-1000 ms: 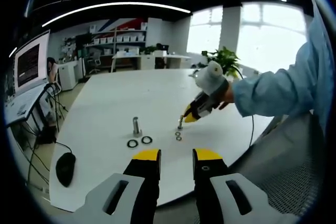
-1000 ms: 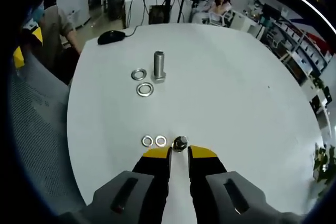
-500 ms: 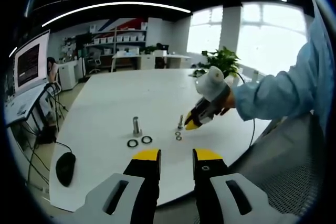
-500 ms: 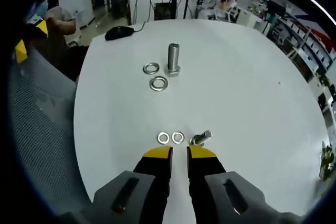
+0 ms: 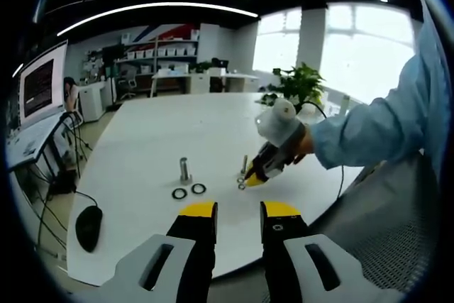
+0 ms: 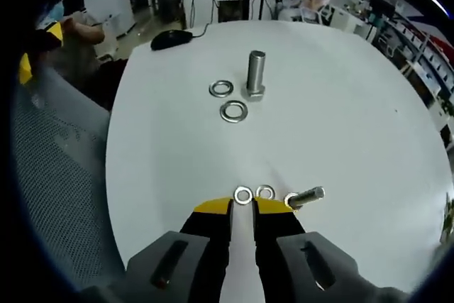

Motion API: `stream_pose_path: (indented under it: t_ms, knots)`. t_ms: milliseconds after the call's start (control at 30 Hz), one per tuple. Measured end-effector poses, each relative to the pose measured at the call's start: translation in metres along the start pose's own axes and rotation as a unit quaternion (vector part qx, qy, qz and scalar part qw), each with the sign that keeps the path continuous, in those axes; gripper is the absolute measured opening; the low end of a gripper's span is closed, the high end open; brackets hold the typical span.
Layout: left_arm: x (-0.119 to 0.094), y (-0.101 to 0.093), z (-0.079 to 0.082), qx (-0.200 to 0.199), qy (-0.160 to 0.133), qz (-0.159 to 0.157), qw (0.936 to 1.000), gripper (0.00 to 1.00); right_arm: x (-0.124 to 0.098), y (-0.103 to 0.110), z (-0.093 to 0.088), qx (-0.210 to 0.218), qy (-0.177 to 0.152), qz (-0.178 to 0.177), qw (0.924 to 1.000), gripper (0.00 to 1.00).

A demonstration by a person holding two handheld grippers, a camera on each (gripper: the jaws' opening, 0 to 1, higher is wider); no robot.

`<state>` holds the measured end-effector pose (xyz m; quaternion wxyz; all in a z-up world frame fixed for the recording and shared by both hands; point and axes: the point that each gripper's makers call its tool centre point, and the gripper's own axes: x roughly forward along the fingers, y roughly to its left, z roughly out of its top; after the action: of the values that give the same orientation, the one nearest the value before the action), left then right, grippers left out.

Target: Place the washer onto the threaded stud by aligning its center hole with the stud, sliding it down to the base, and recovering from edge contact or off-axis alignment until the washer reaches the visible bottom stop.

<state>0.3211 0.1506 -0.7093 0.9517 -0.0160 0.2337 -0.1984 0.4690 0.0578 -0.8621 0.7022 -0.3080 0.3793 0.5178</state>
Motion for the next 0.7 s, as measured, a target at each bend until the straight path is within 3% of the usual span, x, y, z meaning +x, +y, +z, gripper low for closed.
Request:
stream_pose_path:
  t_ms: [700]
  knots:
    - [0.0, 0.001, 0.0, 0.0, 0.0, 0.0, 1.0, 0.2, 0.011, 0.0, -0.005, 0.011, 0.007, 0.009, 0.9999, 0.15]
